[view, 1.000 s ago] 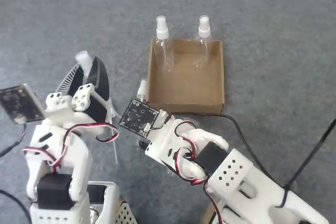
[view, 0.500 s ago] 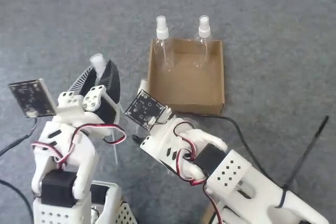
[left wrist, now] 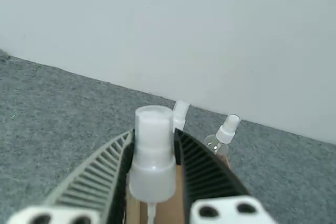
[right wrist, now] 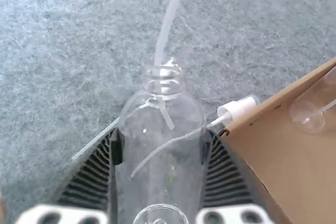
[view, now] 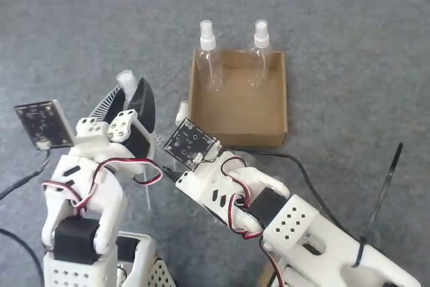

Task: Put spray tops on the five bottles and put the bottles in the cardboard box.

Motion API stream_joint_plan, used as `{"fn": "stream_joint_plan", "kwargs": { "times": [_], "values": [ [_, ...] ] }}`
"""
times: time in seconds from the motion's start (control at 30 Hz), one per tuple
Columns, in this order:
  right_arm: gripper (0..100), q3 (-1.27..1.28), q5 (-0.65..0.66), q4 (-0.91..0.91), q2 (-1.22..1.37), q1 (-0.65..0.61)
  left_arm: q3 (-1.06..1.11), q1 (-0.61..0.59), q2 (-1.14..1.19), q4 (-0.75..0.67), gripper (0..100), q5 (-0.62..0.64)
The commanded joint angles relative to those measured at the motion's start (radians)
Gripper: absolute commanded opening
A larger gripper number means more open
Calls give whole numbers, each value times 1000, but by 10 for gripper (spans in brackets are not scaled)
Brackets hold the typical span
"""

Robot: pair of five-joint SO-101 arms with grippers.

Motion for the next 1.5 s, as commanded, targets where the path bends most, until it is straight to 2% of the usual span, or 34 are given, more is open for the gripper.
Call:
{"fn": "stream_joint_plan", "kwargs": {
  "times": [0.0, 0.17, 0.3, 0.43, 0.83, 1.0, 1.1, 1.3, 1.47],
  "values": [
    [6, 21, -15, -102, -47, -4, -2, 3, -11, -20, 10, 3],
    [6, 152, -15, -372, -47, -4, -1, 6, -9, -20, 10, -28],
    [6, 187, -15, -473, -47, -4, 21, 9, -9, -26, 10, -31],
    [6, 187, -15, -479, -47, -2, 33, 11, -8, -26, 10, -34],
    [6, 187, -15, -472, -48, -2, 64, 35, -11, -11, 13, -164],
    [6, 187, -15, -472, -48, -2, 33, 28, -15, 31, 117, -278],
    [6, 189, -15, -470, -47, -2, -10, 26, -15, 57, 133, -282],
    [6, 196, -15, -470, -47, -2, -140, -66, -8, 109, 133, -282],
    [6, 203, -15, -470, -47, -2, -119, -95, -6, 110, 133, -284]
  ]
}}
